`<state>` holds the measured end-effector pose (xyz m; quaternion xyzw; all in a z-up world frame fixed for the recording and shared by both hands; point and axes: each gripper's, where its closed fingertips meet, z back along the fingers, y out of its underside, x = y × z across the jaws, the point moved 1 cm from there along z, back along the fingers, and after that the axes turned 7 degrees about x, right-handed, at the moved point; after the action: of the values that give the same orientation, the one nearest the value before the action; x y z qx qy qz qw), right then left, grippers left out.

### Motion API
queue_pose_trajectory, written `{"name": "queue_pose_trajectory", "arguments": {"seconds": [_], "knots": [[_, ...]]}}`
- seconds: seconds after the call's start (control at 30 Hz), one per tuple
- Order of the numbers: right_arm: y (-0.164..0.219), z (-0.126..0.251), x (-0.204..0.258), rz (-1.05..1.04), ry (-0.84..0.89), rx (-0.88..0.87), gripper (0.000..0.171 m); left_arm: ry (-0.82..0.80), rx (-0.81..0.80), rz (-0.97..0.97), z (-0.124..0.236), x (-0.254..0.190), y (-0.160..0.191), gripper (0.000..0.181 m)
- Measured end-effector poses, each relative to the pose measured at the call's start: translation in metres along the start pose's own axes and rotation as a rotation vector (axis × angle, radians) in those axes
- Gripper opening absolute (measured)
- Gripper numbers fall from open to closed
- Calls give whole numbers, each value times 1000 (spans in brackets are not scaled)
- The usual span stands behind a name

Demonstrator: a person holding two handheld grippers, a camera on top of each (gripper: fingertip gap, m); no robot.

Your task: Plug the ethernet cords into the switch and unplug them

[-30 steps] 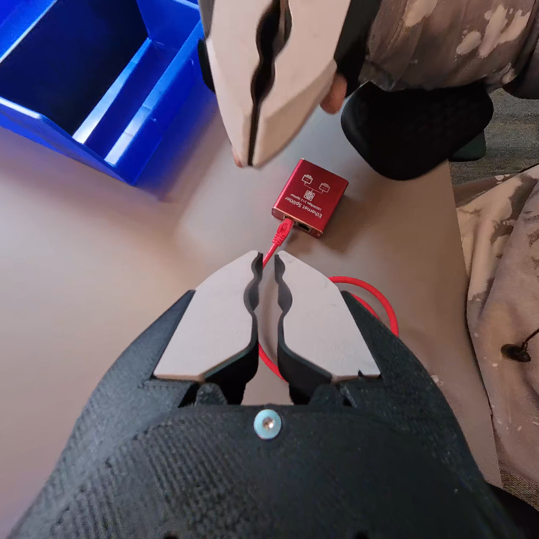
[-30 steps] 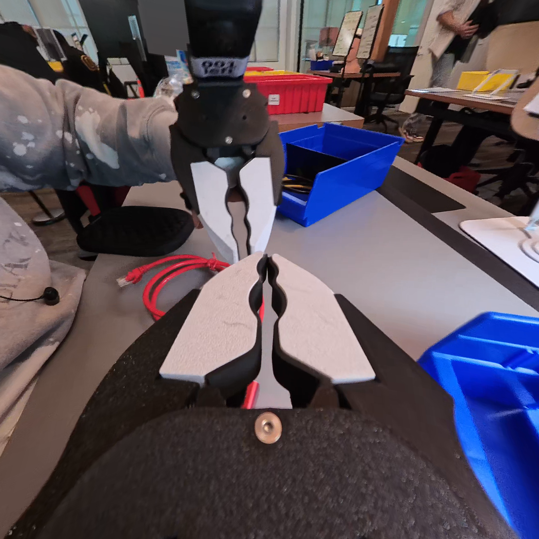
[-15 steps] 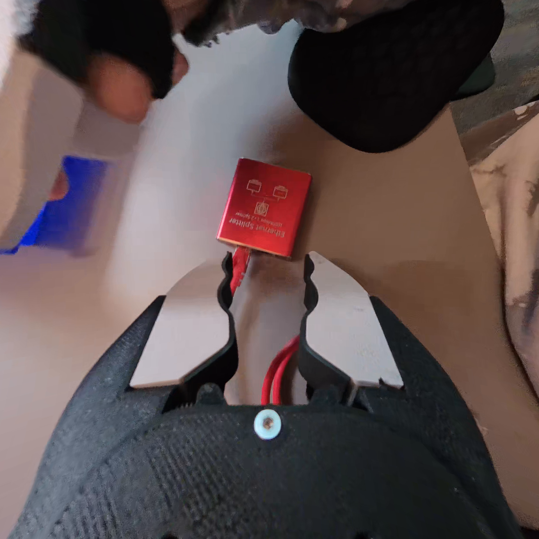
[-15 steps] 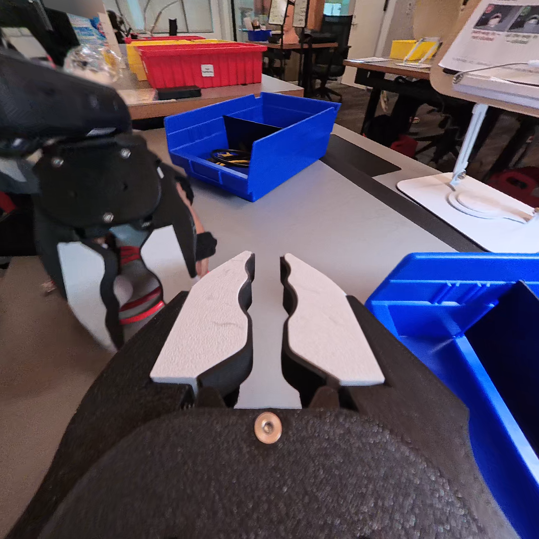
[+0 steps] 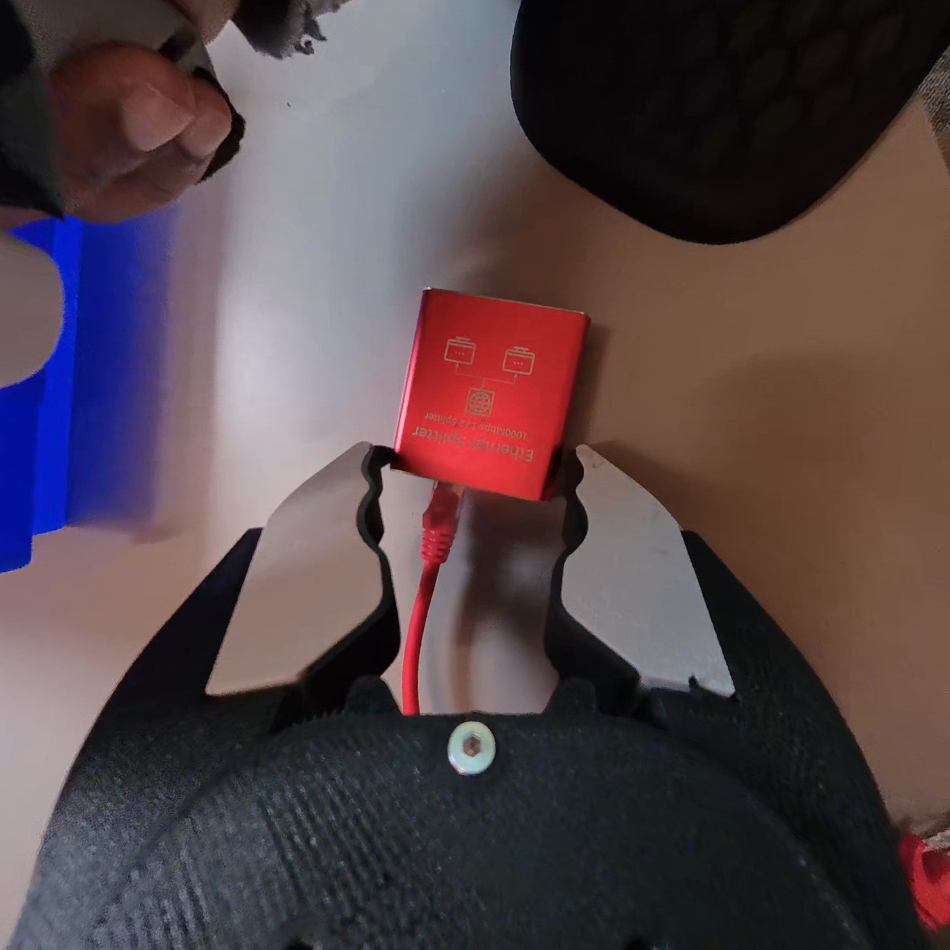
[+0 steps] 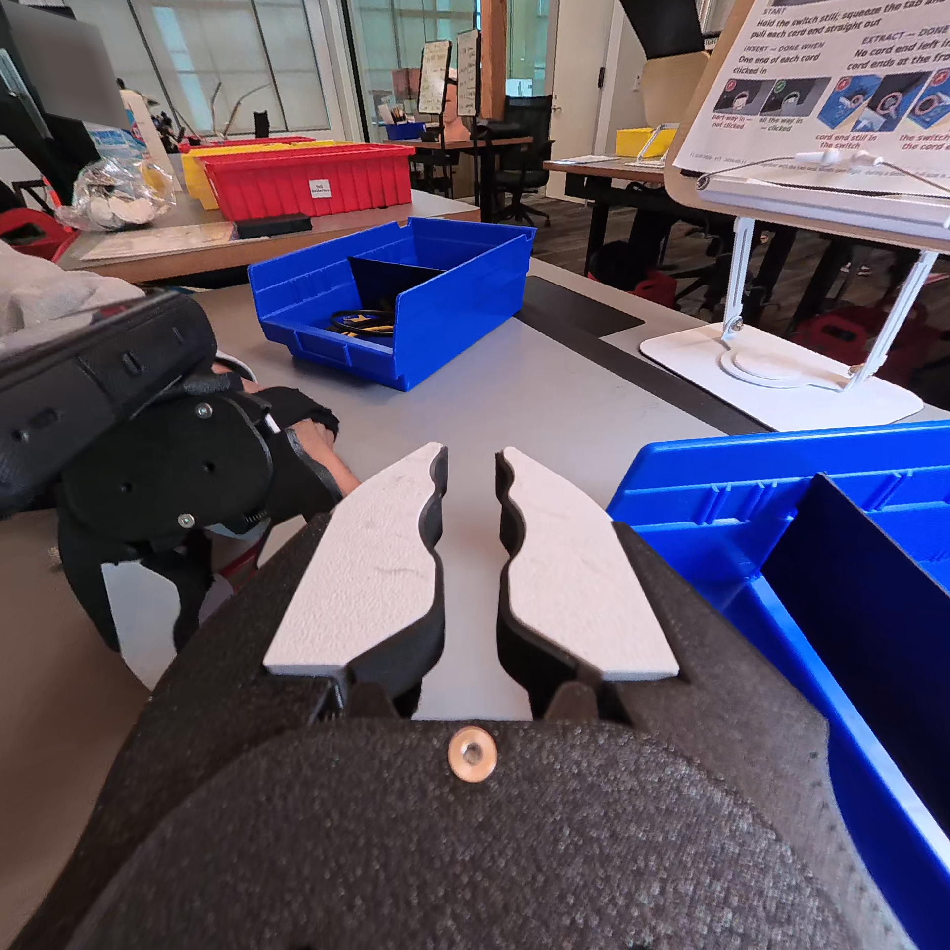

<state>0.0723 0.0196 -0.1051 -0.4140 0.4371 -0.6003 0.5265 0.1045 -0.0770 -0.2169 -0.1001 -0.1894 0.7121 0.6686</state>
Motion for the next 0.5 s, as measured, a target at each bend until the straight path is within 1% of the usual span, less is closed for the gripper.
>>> {"name": "queue_pose_trajectory", "arguments": {"seconds": [0.1, 0.23, 0.3, 0.4, 0.5], "knots": [[0, -1, 1, -6, -4, -3, 17, 25, 25, 5, -7, 0, 2, 69], [-1, 2, 4, 8, -15, -13, 17, 47, 11, 21, -4, -1, 6, 68], [-2, 4, 7, 40, -28, -29, 17, 77, -42, 85, 6, -3, 10, 68], [-4, 6, 14, 120, -49, -38, 18, 138, -171, 226, 30, -3, 21, 68], [-7, 8, 24, 166, -88, -45, 24, 188, -318, 355, 59, -2, 38, 68]]}}
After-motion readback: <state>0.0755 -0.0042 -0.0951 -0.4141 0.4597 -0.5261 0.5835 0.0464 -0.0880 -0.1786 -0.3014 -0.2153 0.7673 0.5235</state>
